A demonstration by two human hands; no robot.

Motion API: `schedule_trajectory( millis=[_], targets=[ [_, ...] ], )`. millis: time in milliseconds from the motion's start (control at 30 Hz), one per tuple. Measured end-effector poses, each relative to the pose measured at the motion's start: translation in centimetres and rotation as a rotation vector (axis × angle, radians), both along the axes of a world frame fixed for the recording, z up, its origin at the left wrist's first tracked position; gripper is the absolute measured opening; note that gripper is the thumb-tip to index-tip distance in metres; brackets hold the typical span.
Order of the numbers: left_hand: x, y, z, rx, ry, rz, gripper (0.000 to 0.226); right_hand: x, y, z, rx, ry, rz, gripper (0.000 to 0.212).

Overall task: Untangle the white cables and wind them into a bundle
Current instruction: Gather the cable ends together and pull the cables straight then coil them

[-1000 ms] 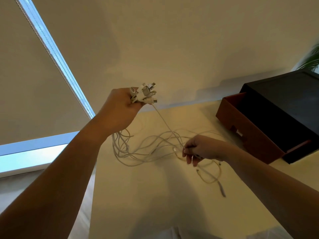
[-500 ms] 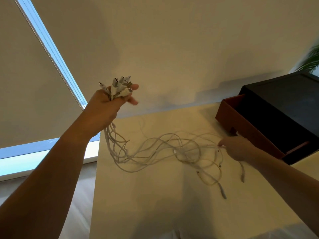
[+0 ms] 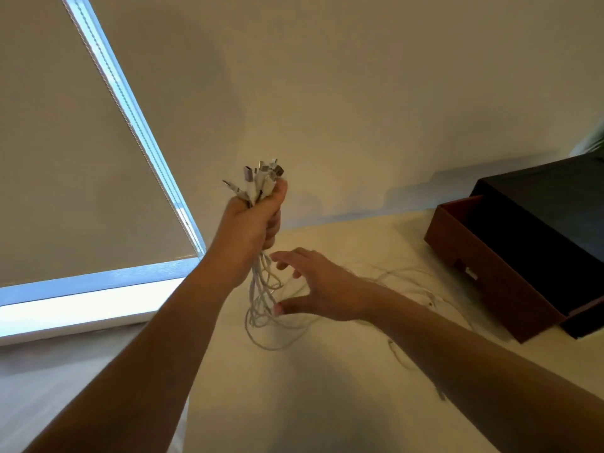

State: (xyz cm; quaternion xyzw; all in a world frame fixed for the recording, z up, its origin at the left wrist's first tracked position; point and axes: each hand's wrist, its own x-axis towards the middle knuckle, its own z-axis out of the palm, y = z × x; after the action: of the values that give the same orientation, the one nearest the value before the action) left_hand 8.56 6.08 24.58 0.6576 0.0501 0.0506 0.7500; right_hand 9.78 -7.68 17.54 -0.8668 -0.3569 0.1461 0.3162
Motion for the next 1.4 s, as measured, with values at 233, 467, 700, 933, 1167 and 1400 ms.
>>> schedule_trajectory(
  millis=[233,467,700,933,1167,1400],
  targets=[
    [-1.3,0.3,2.0,-0.172,-0.082,0.022,0.047,-0.5,3.8,-1.2,0.157,0.034,-0.095,0.025],
    [-1.4,2.8,3.4,-0.234,-0.132,0.083,0.047,-0.4,0.9,-1.6,-0.100,0.029,-0.144,0.030],
    [-1.4,4.5,4.9,-0.261,-0.237,0.122,0.050,0.1,-2.3,-5.2,-0.356,0.070,-0.152,0.034],
    [-0.3,9.9,5.9,-0.255,-0.337,0.139,0.047,0.9,-8.3,-8.0,-0.597,0.050,-0.214,0.023],
    [0.6,11.6,5.0,-0.095,-0.271,0.291,0.047,5.3,-11.5,-2.4,0.037,-0.047,-0.785,0.021],
    [0.5,4.8,1.7,0.588,-0.061,0.060,0.009,4.7,-7.8,1.3,-0.551,-0.084,-0.378,0.035]
  ],
)
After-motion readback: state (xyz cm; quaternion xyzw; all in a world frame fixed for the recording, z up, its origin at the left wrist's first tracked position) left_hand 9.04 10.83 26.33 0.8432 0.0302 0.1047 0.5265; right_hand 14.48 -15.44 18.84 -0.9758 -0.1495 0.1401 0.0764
